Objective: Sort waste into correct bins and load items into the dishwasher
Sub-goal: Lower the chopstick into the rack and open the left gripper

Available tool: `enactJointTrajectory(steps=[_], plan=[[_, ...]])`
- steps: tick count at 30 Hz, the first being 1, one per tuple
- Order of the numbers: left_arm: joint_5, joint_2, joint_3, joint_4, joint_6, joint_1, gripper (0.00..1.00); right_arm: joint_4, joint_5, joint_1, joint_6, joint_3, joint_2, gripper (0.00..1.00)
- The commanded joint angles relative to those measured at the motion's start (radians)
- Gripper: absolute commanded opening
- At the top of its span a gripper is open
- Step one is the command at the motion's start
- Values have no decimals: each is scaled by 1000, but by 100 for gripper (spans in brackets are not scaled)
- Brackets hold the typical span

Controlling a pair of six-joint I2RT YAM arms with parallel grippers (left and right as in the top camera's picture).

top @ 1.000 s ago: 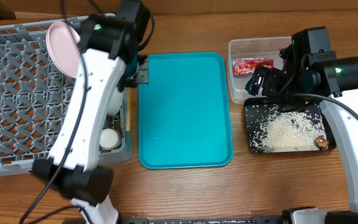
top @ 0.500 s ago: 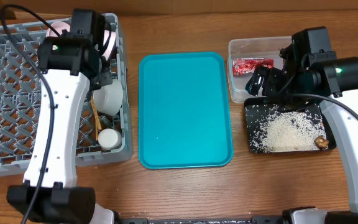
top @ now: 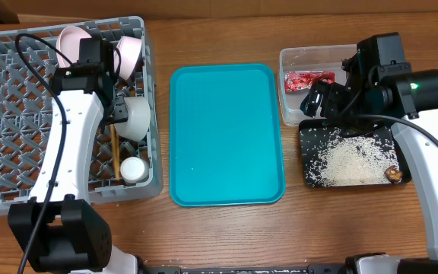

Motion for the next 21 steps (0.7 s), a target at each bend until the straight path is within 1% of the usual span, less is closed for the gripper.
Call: enactJointTrajectory(steps=[1,5,7,10,12,15,17,18,19,20,21], plan=[[12,10,-12,12,15,3,66,3,10,-2,2,10,-8,100],[19,10,-5,11,14,3,66,3,10,-2,2,10,-8,100],[51,10,19,-7,14,3,65,3,10,-2,2,10,-8,100],[117,8,116,-85,10,3,61,3,10,-2,2,10,-8,100],[151,1,205,-148,10,2,61,3,10,-2,2,10,-8,100],[197,-28,327,-236,11,1,62,3,10,-2,2,10,-8,100],[248,-61,398,-290,10,-4,65,3,10,-2,2,10,-8,100],[292,-81,421,-313,10,-8,68,3,10,-2,2,10,-8,100],[340,-108,435,-349,10,-12,75,3,10,-2,2,10,-8,100],[359,-129,435,-371,10,-17,100,3,10,-2,2,10,-8,100],[368,-143,435,-386,10,-17,100,3,10,-2,2,10,-8,100]])
